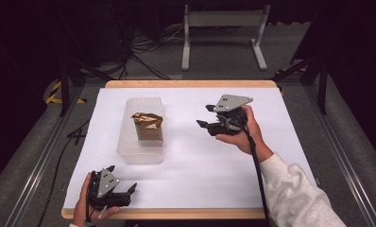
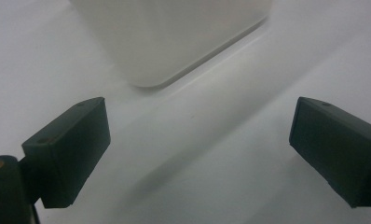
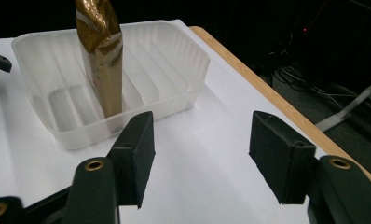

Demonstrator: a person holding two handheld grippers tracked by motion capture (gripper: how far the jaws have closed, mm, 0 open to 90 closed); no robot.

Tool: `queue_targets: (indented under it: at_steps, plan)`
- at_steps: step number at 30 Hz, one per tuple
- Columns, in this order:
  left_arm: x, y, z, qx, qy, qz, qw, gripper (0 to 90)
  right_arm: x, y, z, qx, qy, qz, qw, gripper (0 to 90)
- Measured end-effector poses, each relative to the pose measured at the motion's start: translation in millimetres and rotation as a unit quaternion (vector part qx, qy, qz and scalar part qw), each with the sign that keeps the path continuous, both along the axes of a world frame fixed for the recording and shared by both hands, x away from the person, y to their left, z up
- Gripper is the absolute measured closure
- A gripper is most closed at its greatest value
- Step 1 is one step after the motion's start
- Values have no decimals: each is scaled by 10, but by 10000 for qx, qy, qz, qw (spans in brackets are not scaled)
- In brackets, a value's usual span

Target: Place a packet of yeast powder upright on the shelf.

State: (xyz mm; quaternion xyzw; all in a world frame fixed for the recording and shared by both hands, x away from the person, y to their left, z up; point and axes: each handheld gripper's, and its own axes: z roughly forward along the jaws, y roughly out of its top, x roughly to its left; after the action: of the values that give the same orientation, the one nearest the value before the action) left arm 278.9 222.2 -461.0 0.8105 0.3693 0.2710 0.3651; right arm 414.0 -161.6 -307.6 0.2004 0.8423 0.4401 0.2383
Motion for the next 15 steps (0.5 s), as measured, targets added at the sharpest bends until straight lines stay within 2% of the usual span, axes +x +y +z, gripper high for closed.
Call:
queue_targets:
  at_steps: [3,10,15]
  plan:
    - [-1,-3,-1,4,12,1,10000,60,-11,-84,21,-41,-120,-136,9998,383]
    - [-2,-2,-1,-1,11,-2,10000,61,-28,-212,27,-28,-130,-266,9996,340]
    - [-5,-5,6,34,-58,-19,10000,62,-62,-298,6,-151,-179,-322,9992,312]
